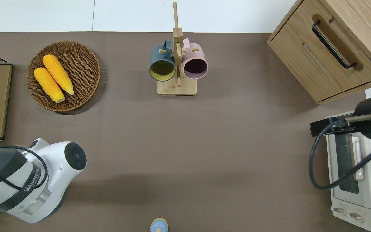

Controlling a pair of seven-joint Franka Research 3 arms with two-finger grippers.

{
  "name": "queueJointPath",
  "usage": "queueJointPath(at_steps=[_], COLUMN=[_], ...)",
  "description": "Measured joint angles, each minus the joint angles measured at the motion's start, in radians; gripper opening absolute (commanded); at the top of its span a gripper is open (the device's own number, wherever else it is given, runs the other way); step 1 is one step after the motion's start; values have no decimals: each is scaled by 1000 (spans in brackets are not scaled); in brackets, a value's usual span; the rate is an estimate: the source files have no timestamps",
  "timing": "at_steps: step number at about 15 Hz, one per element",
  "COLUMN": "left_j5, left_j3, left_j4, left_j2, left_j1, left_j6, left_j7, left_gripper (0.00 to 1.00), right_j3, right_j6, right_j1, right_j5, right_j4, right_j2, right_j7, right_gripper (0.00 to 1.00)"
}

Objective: Pick gray plate from table and place it on lower plate rack with left arm

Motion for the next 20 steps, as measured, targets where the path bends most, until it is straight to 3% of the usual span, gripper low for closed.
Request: queueJointPath(at_steps=[8, 20], left_j5=[45, 53], left_j3=[16, 2], left_j4=[-2, -2], left_j2=[1, 1], left_j1=[19, 11], left_j6=[0, -23], left_j7=[-12, -41], left_gripper=[0, 0], right_j3=[0, 0], right_j6=[0, 0], right_j1=[0, 0], right_j5=[0, 0], right_j4=[0, 0], right_j2=[0, 0], right_j7=[0, 0], right_gripper=[987, 990])
